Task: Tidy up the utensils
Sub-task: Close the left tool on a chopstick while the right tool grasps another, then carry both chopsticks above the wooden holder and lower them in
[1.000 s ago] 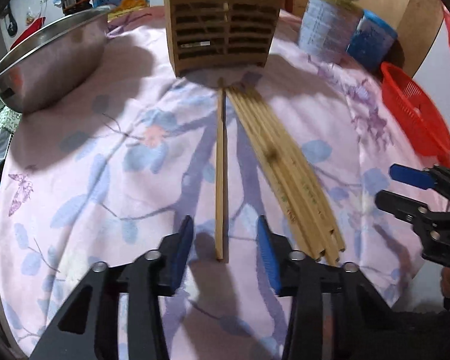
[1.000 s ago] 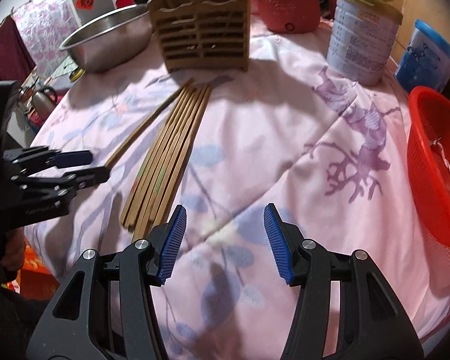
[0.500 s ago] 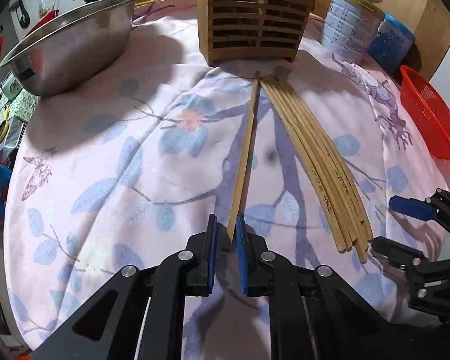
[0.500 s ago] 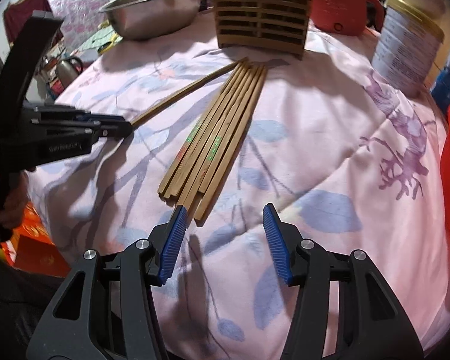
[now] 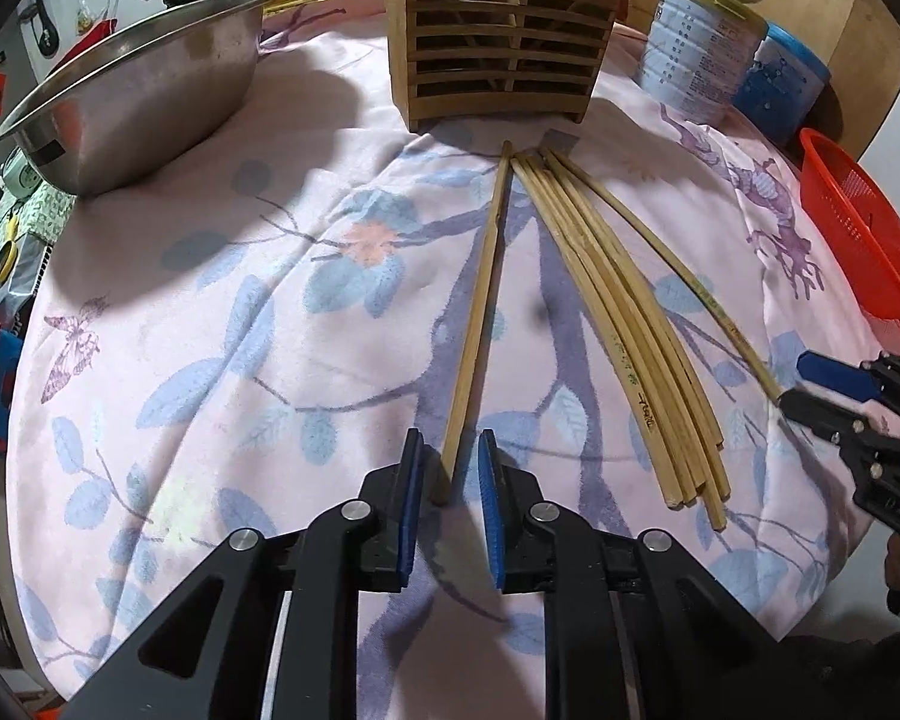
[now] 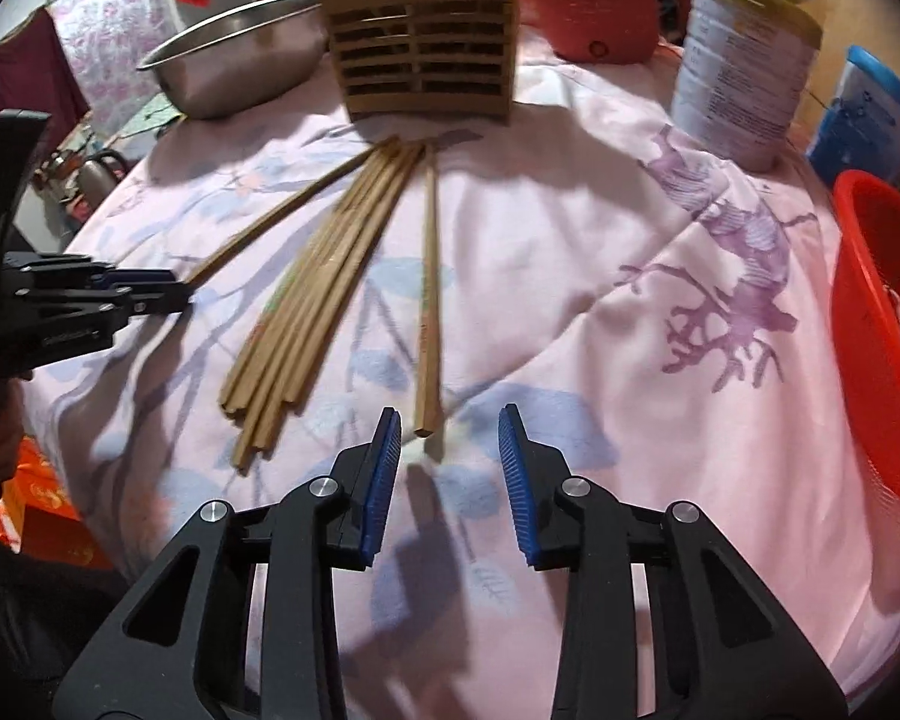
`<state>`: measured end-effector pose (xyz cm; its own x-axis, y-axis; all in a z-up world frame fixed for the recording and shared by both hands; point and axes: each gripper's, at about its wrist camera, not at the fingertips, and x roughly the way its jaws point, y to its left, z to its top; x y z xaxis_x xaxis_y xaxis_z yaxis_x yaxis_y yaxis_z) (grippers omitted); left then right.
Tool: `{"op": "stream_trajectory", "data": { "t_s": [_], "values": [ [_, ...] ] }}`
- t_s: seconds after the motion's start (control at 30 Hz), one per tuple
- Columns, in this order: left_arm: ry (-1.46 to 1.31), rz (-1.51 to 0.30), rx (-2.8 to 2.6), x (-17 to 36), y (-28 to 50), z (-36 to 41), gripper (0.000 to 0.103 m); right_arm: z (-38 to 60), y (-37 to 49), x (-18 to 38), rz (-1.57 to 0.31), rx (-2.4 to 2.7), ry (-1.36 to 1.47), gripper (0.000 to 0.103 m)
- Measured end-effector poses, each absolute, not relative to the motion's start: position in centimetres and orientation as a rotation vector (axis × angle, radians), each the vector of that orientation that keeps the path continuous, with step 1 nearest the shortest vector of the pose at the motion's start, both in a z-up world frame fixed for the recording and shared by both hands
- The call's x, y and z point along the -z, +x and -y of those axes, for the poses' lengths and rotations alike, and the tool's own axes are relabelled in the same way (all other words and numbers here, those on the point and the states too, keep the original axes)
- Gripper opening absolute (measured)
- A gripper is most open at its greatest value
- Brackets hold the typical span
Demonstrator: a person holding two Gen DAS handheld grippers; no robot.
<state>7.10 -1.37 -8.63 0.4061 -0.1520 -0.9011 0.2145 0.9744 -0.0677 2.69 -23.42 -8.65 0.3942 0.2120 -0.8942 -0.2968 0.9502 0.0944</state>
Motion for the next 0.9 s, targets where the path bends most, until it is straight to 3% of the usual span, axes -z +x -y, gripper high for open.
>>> {"op": "stream_trajectory", "data": {
  "t_s": [0.1, 0.27, 0.3, 0.33, 0.9],
  "values": [
    [0.060, -1.128, 0.230, 8.6, 6.9, 1.3, 0.018, 22.8, 2.9, 9.1, -1.127, -0.333, -0.065, 0.034],
    [0.064, -1.115, 0.238, 8.6, 6.6, 1.3, 0.018, 22.1, 2.8, 9.7, -1.125, -0.354, -0.086, 0.010],
    [0.054, -1.115, 0.244, 8.6, 6.6, 1.1, 0.014, 22.2, 3.0, 9.6, -1.131, -0.359, -0.073, 0.007],
    [0.027, -1.123, 0.261, 8.6, 6.8, 0.9, 0.007, 22.4, 3.1, 9.5, -1.131, -0.360, -0.063, 0.007],
    [-0.003, -0.824, 0.268, -5.7, 10.0, 0.3, 0.006, 23.6, 7.9, -4.7, -0.738, -0.320, -0.065, 0.007]
  ]
}}
